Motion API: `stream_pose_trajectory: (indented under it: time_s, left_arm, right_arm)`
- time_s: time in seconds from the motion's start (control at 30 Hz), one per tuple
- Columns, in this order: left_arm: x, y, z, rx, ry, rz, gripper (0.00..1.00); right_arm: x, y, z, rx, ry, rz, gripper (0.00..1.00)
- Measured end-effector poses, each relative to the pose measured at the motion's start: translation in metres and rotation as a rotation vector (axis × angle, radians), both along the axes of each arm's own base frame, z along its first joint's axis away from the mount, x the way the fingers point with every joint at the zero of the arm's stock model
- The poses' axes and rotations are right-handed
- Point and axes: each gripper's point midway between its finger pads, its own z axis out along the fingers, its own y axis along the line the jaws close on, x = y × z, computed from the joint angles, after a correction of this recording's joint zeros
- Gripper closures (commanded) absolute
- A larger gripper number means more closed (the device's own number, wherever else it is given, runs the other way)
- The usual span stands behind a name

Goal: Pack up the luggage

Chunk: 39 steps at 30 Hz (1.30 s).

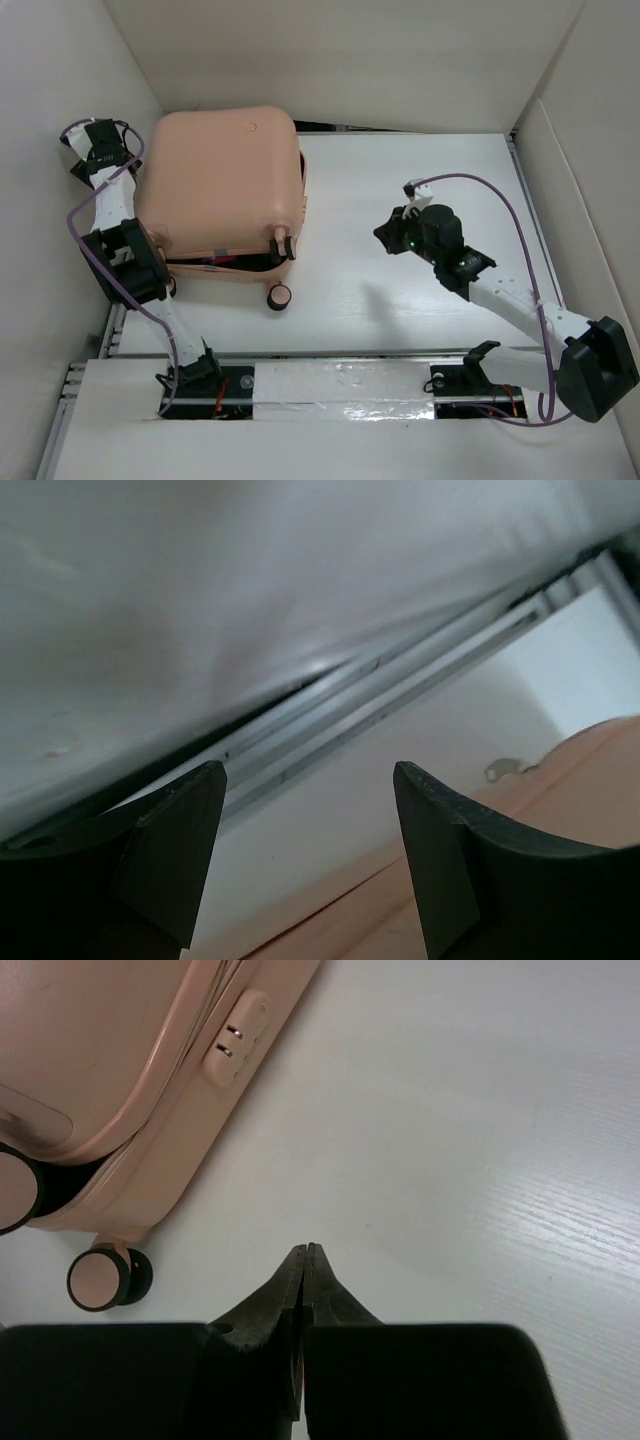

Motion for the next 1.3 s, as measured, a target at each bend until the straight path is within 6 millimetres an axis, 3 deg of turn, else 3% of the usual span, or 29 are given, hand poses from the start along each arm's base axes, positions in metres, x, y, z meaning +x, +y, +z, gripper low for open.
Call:
stream_pose_trajectory:
  time_s: [0.23,0.37,0.47,0.67,0.77,0.93,1.07,1.2,1.3]
  left_arm:
    - [-0.001,0.001,-0.064,-0.072,0.092,-0.016,0.34]
    - [-0.004,-0.011,-0.107,-0.148,0.091,-0.012,0.34]
    - [0.002,-0.03,-0.109,-0.186,-0.03,-0.025,0.35]
    - [-0.02,-0.106,-0.117,-0.307,-0.164,-0.072,0.34]
    - [-0.033,-0.155,-0.117,-0.351,-0.198,-0.142,0.35]
    - [-0.064,-0.225,-0.118,-0.444,-0.247,-0.274,0.35]
    - [-0.084,-0.246,-0.116,-0.428,-0.286,-0.283,0.35]
    - [-0.103,-0.249,-0.118,-0.365,-0.313,-0.245,0.35]
    - [-0.117,-0.257,-0.119,-0.336,-0.331,-0.248,0.35]
  right_arm:
    - [0.004,-0.004,0.002,-0.004,-0.012,-0.026,1.0]
    - [0.006,-0.008,0.0,-0.014,-0.012,-0.054,0.98]
    - [0.013,-0.019,-0.004,-0.027,0.0,-0.098,0.91]
    - [0.045,-0.047,-0.032,-0.06,0.082,-0.209,0.73]
    - [0.06,-0.049,-0.046,-0.083,0.122,-0.228,0.64]
    - [0.087,-0.035,-0.063,-0.112,0.178,-0.192,0.61]
    - [0.113,-0.045,-0.086,-0.137,0.243,-0.209,0.62]
    - [0.138,-0.046,-0.082,-0.15,0.241,-0.2,0.65]
    - [0.169,-0.045,-0.076,-0.175,0.236,-0.195,0.68]
